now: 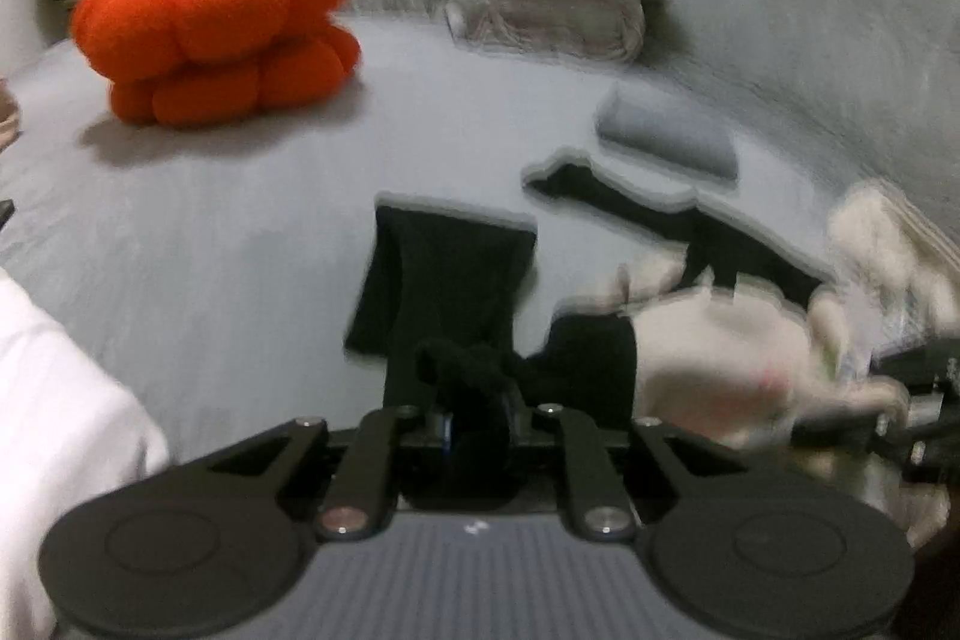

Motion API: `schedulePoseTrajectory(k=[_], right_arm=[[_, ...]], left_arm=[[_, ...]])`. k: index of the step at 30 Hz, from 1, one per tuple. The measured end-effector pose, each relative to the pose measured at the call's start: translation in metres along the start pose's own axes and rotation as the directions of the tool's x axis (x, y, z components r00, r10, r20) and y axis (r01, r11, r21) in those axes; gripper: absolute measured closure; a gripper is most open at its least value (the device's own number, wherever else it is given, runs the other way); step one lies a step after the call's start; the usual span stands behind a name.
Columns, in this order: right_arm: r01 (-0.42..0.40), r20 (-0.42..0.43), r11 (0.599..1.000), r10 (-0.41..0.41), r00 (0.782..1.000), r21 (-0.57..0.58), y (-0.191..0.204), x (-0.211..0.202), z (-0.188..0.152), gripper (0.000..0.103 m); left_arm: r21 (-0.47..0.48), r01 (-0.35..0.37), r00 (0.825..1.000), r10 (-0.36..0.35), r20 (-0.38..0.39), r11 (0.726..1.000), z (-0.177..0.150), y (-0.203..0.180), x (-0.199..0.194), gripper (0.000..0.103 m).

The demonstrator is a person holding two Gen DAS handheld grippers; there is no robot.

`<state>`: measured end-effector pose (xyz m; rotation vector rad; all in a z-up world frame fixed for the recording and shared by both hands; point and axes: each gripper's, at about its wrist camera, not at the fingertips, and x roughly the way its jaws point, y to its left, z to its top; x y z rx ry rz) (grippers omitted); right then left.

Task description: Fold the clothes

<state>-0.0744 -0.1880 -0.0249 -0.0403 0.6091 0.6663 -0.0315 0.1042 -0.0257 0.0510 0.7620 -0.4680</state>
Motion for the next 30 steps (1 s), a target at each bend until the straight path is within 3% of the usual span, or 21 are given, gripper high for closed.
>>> schedulePoseTrajectory(k=[3, 5, 7, 9, 12, 19, 23, 26, 30], right_arm=[[-0.031, -0.089, 0.999, 0.029, 0.996, -0.021, 0.002, 0.006, -0.007, 0.085], [-0.055, -0.113, 0.998, 0.054, 0.992, -0.01, 0.001, 0.008, -0.007, 0.083], [-0.071, -0.123, 0.997, 0.071, 0.99, 0.006, -0.001, 0.007, -0.002, 0.081], [-0.083, -0.121, 0.996, 0.085, 0.989, 0.026, -0.005, 0.005, 0.002, 0.077], [-0.128, -0.1, 0.989, 0.135, 0.986, 0.074, -0.012, 0.0, 0.008, 0.06], [-0.154, -0.041, 0.983, 0.158, 0.986, 0.103, -0.017, -0.012, 0.02, 0.057], [-0.18, 0.03, 0.97, 0.178, 0.984, 0.163, -0.031, -0.024, 0.03, 0.057], [-0.151, 0.101, 0.966, 0.132, 0.986, 0.21, -0.046, -0.031, 0.037, 0.053], [-0.068, 0.142, 0.962, 0.031, 0.989, 0.264, -0.07, -0.029, 0.044, 0.053]], left_arm=[[0.014, 0.004, 0.994, -0.002, -0.112, 1.0, -0.007, 0.004, 0.013, 0.084], [0.025, 0.02, 0.993, -0.017, -0.121, 0.999, -0.005, 0.006, 0.011, 0.081], [0.051, 0.048, 0.99, -0.041, -0.136, 0.998, -0.001, 0.007, 0.006, 0.066], [0.082, 0.079, 0.988, -0.067, -0.137, 0.994, 0.0, 0.005, -0.001, 0.043], [0.12, 0.093, 0.989, -0.078, -0.122, 0.988, 0.001, 0.006, -0.012, 0.036], [0.099, 0.166, 0.985, -0.161, -0.058, 0.981, 0.011, 0.015, -0.028, 0.032], [0.005, 0.261, 0.965, -0.261, 0.018, 0.965, 0.021, 0.025, -0.035, 0.03], [-0.067, 0.32, 0.947, -0.318, 0.037, 0.945, 0.026, 0.026, -0.027, 0.031], [-0.117, 0.345, 0.938, -0.346, 0.018, 0.931, 0.033, 0.019, -0.007, 0.036]])
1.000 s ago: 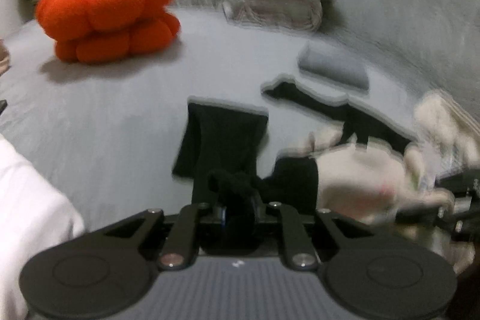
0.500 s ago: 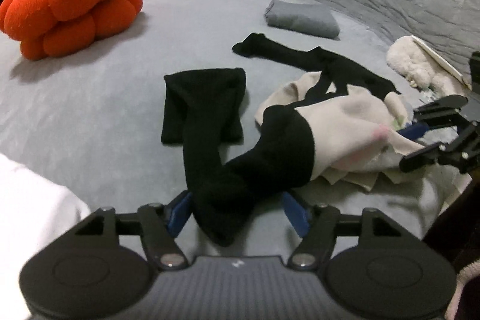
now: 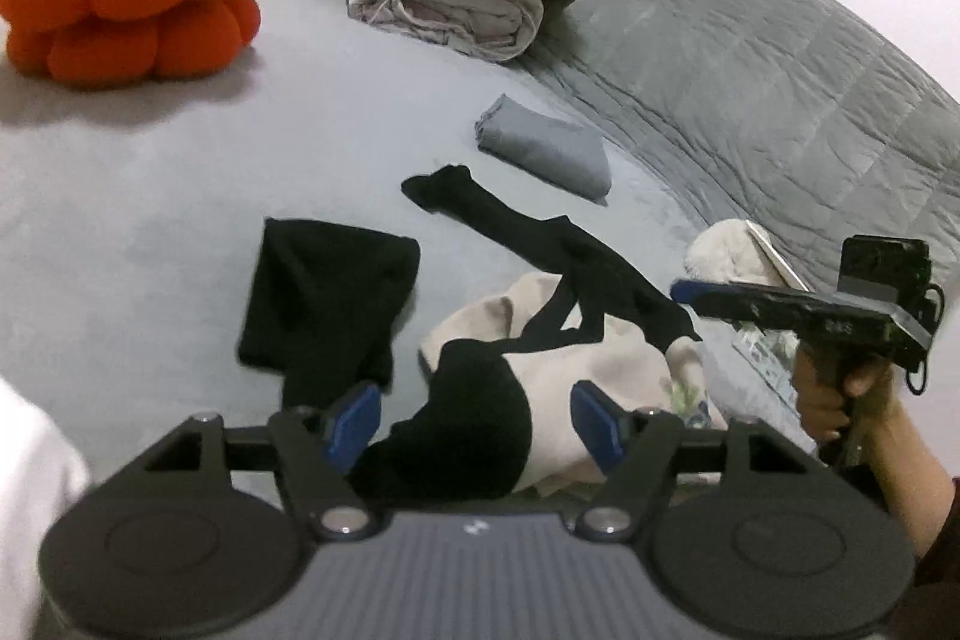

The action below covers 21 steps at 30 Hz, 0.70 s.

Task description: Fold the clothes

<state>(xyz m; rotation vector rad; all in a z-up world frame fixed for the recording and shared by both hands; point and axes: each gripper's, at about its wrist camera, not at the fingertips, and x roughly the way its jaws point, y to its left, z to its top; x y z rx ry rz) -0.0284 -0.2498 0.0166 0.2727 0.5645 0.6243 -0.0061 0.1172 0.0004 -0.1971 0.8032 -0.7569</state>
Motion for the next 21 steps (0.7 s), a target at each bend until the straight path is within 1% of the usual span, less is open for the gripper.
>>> schedulePoseTrajectory(k=[5, 11, 14, 16, 18, 19, 20, 21], right_arm=[[0.094, 0.025, 0.994, -0.095, 0.995, 0.05, -0.026, 0.017, 0.006, 0.053], [0.162, -0.027, 0.983, -0.16, 0.987, 0.082, -0.048, 0.036, 0.001, 0.053], [0.186, -0.07, 0.981, -0.182, 0.981, 0.054, -0.05, 0.042, -0.005, 0.053], [0.201, -0.096, 0.979, -0.198, 0.976, 0.022, -0.048, 0.044, -0.01, 0.053], [0.205, -0.11, 0.979, -0.205, 0.973, -0.011, -0.044, 0.046, -0.016, 0.053], [0.211, -0.112, 0.977, -0.214, 0.97, -0.034, -0.041, 0.047, -0.019, 0.058], [0.212, -0.108, 0.976, -0.217, 0.97, -0.051, -0.037, 0.047, -0.022, 0.063], [0.213, -0.104, 0.975, -0.22, 0.97, -0.069, -0.033, 0.047, -0.025, 0.074]], left_arm=[[-0.046, -0.025, 0.999, 0.023, -0.045, 0.999, 0.004, 0.008, 0.026, 0.041], [-0.124, -0.036, 0.993, 0.021, -0.116, 0.992, 0.003, 0.028, 0.051, 0.041], [-0.147, -0.026, 0.988, 0.003, -0.155, 0.989, -0.003, 0.031, 0.056, 0.042], [-0.14, -0.025, 0.986, 0.002, -0.165, 0.99, -0.006, 0.029, 0.056, 0.042], [-0.122, -0.03, 0.986, 0.009, -0.166, 0.992, -0.008, 0.025, 0.053, 0.046], [-0.117, -0.034, 0.985, 0.014, -0.169, 0.993, -0.009, 0.024, 0.051, 0.048], [-0.111, -0.041, 0.985, 0.021, -0.171, 0.993, -0.01, 0.022, 0.049, 0.052], [-0.106, -0.051, 0.985, 0.032, -0.168, 0.993, -0.011, 0.021, 0.047, 0.055]])
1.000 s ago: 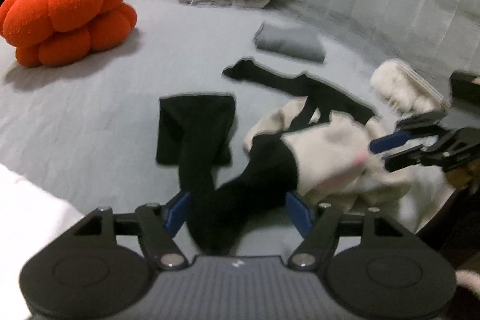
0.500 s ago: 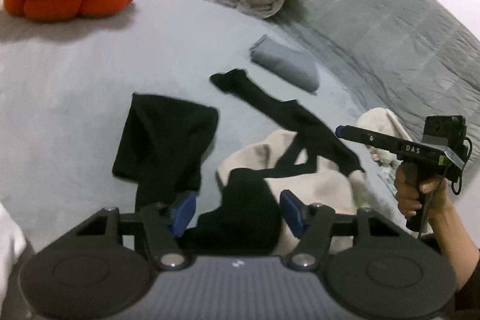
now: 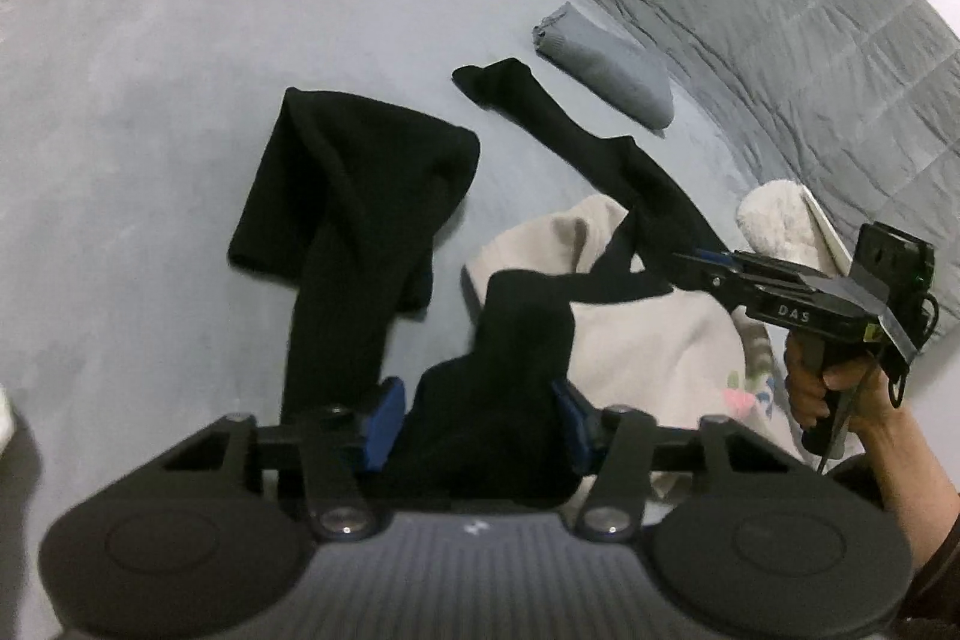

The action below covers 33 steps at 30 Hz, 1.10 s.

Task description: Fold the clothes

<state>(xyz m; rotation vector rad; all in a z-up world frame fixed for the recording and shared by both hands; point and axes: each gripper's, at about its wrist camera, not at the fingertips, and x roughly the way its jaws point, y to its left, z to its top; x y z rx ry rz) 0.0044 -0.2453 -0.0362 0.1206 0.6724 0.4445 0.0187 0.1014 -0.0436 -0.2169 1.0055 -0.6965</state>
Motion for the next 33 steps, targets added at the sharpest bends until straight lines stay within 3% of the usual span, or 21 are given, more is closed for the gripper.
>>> schedulePoseTrajectory(k=[5, 11, 12, 17, 22, 26, 28, 31, 32, 33], right_arm=[[0.061, 0.058, 0.994, -0.056, 0.997, -0.088, 0.018, -0.01, -0.004, 0.08], [0.116, 0.155, 0.989, -0.101, 0.983, -0.09, 0.022, -0.023, 0.002, 0.082], [0.13, 0.168, 0.987, -0.113, 0.979, -0.095, 0.024, -0.024, 0.002, 0.083], [0.2, 0.214, 0.975, -0.175, 0.961, -0.099, 0.029, -0.023, 0.008, 0.084], [0.2, 0.157, 0.976, -0.185, 0.97, -0.082, 0.026, -0.011, 0.013, 0.083], [0.18, 0.096, 0.983, -0.175, 0.98, -0.047, 0.02, -0.005, 0.011, 0.072], [0.183, 0.091, 0.983, -0.179, 0.98, -0.034, 0.017, -0.005, 0.009, 0.054], [0.185, 0.083, 0.983, -0.183, 0.98, -0.017, 0.013, -0.006, 0.006, 0.051], [0.183, 0.081, 0.983, -0.181, 0.98, -0.013, 0.012, -0.006, 0.005, 0.051], [0.179, 0.078, 0.984, -0.178, 0.981, -0.006, 0.011, -0.005, 0.005, 0.051]], left_arm=[[0.016, -0.039, 0.998, 0.038, 0.057, 0.999, -0.005, -0.008, -0.019, 0.082], [0.034, -0.079, 0.986, 0.073, 0.148, 0.996, -0.003, -0.017, -0.033, 0.093], [0.034, -0.091, 0.983, 0.084, 0.161, 0.995, -0.001, -0.018, -0.033, 0.103], [-0.01, -0.144, 0.965, 0.143, 0.218, 0.989, 0.008, -0.018, -0.04, 0.103], [-0.018, -0.134, 0.977, 0.135, 0.167, 0.991, 0.01, -0.017, -0.032, 0.099], [-0.004, -0.139, 0.987, 0.138, 0.076, 0.99, 0.004, -0.016, -0.017, 0.051], [0.011, -0.148, 0.988, 0.148, 0.038, 0.989, -0.001, -0.017, -0.01, 0.05], [0.029, -0.154, 0.988, 0.154, 0.018, 0.988, -0.007, -0.018, -0.005, 0.051], [0.034, -0.158, 0.987, 0.158, 0.019, 0.987, -0.008, -0.019, -0.005, 0.054], [0.034, -0.164, 0.986, 0.163, 0.022, 0.986, -0.008, -0.019, -0.004, 0.064]])
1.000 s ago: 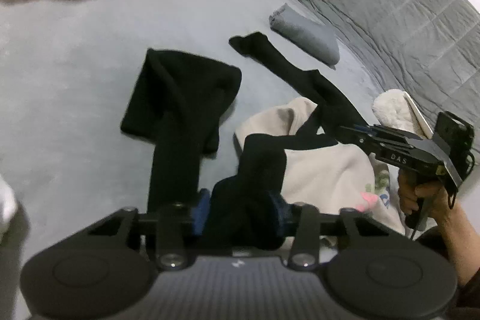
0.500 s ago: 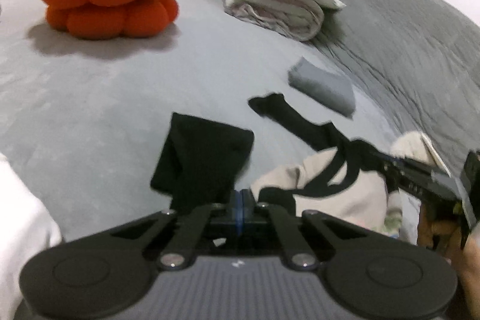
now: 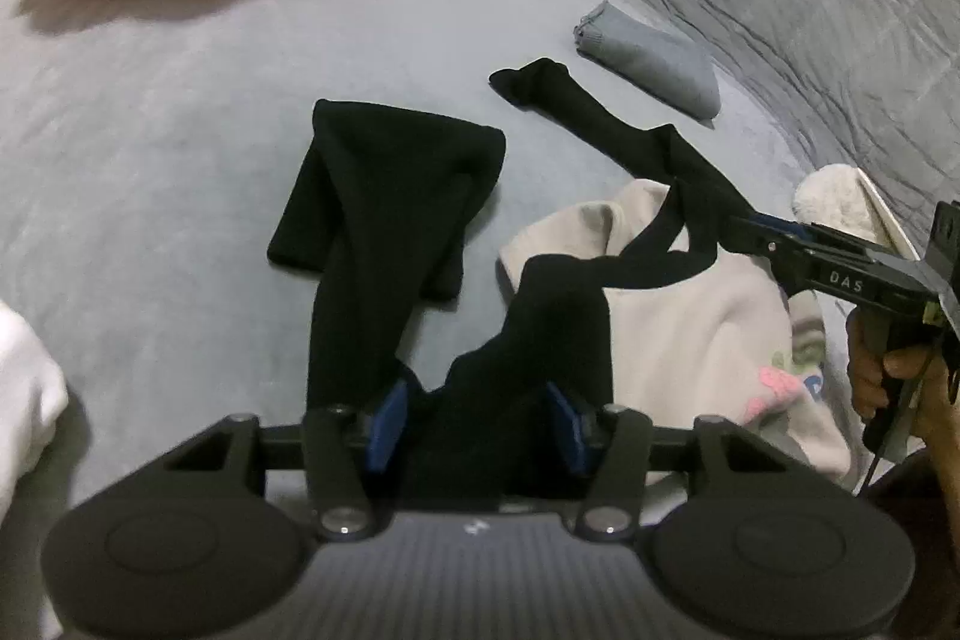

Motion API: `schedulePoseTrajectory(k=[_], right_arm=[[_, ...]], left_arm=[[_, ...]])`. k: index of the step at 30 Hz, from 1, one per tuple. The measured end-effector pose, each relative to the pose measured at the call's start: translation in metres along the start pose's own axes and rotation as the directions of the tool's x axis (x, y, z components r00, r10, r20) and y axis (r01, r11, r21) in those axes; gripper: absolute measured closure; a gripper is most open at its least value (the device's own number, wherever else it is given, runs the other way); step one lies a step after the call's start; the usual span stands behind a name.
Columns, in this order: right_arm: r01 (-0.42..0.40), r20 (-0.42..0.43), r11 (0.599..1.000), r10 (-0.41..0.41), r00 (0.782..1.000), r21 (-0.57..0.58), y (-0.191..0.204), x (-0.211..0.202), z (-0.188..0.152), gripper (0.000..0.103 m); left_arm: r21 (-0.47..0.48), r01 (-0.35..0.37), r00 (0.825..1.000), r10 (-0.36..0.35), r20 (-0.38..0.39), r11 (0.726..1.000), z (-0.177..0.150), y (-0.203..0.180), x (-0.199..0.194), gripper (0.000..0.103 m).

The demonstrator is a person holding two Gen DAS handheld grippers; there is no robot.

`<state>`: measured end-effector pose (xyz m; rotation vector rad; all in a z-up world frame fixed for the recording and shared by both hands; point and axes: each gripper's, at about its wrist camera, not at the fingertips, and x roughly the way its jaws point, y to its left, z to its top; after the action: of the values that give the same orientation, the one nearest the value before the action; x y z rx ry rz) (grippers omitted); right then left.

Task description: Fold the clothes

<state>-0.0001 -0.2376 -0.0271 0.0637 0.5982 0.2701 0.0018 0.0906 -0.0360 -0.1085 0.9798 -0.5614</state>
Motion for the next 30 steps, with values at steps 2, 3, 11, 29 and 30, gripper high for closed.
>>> schedulePoseTrajectory(k=[2, 3, 11, 29, 30], right_arm=[[-0.004, -0.003, 1.0, 0.004, 1.0, 0.005, 0.0, 0.0, -0.002, 0.051], [-0.006, -0.004, 1.0, 0.006, 1.0, 0.007, 0.0, 0.0, -0.002, 0.052], [0.031, 0.073, 1.0, -0.03, 0.997, -0.007, 0.009, -0.012, -0.002, 0.085], [0.194, 0.393, 0.981, -0.184, 0.901, 0.013, 0.024, -0.048, 0.063, 0.099], [0.205, 0.405, 0.979, -0.192, 0.894, 0.013, 0.023, -0.048, 0.07, 0.099]], left_arm=[[-0.006, -0.002, 1.0, 0.002, 0.001, 1.0, -0.001, -0.001, 0.0, 0.077], [-0.013, 0.006, 1.0, -0.006, 0.004, 1.0, -0.001, 0.0, 0.0, 0.09], [-0.038, -0.039, 0.991, 0.044, 0.128, 0.999, 0.001, -0.011, -0.019, 0.094], [0.045, -0.293, 0.831, 0.231, 0.506, 0.955, 0.082, -0.07, -0.063, 0.095], [0.054, -0.312, 0.821, 0.241, 0.518, 0.949, 0.091, -0.072, -0.063, 0.095]])
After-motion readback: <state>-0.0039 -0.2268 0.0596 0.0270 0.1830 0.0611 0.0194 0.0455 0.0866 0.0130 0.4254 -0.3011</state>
